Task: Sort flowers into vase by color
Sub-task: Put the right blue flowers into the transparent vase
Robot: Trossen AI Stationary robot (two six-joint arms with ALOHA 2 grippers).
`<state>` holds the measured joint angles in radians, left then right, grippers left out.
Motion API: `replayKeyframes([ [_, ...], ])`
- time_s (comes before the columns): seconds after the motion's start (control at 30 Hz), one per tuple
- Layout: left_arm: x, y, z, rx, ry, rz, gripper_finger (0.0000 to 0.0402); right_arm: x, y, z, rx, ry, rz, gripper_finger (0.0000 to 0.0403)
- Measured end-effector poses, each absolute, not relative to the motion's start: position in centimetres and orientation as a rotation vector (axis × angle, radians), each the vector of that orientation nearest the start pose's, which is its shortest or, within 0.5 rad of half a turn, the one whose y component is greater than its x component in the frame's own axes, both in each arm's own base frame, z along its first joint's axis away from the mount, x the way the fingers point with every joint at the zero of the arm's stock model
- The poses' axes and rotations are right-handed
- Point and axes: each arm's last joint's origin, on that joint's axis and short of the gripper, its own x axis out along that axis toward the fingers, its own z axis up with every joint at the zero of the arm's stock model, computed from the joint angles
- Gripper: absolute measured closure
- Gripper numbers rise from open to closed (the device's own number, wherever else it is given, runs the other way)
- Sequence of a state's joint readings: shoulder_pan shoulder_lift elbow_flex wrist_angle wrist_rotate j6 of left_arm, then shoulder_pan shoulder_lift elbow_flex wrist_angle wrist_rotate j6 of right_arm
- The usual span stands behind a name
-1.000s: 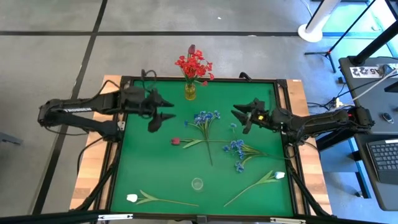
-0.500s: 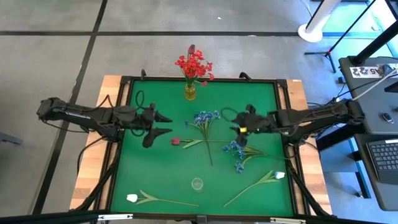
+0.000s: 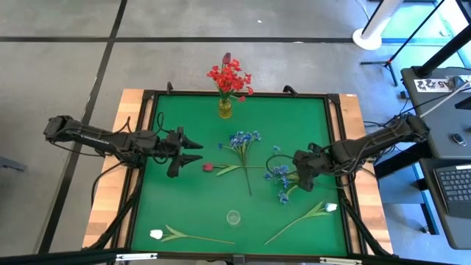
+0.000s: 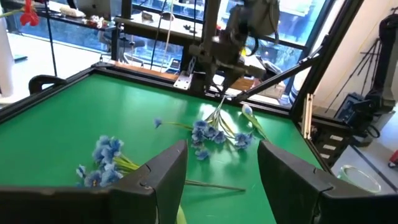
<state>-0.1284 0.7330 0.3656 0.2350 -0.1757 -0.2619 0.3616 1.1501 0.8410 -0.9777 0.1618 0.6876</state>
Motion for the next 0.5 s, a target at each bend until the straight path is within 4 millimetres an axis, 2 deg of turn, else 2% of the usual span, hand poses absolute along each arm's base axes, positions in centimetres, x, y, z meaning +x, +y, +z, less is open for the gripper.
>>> replayKeyframes([
  [0.2,16.9,-1.7,23.5,-0.241,0.123,0.064,0.0211,17.1,7.0,22.0,0.321,1.313,-0.228,0.0226],
  [0.5,16.9,-1.7,23.5,-0.241,0.124,0.064,0.0211,16.3,7.1,20.4,0.373,1.359,-0.277,0.0138],
])
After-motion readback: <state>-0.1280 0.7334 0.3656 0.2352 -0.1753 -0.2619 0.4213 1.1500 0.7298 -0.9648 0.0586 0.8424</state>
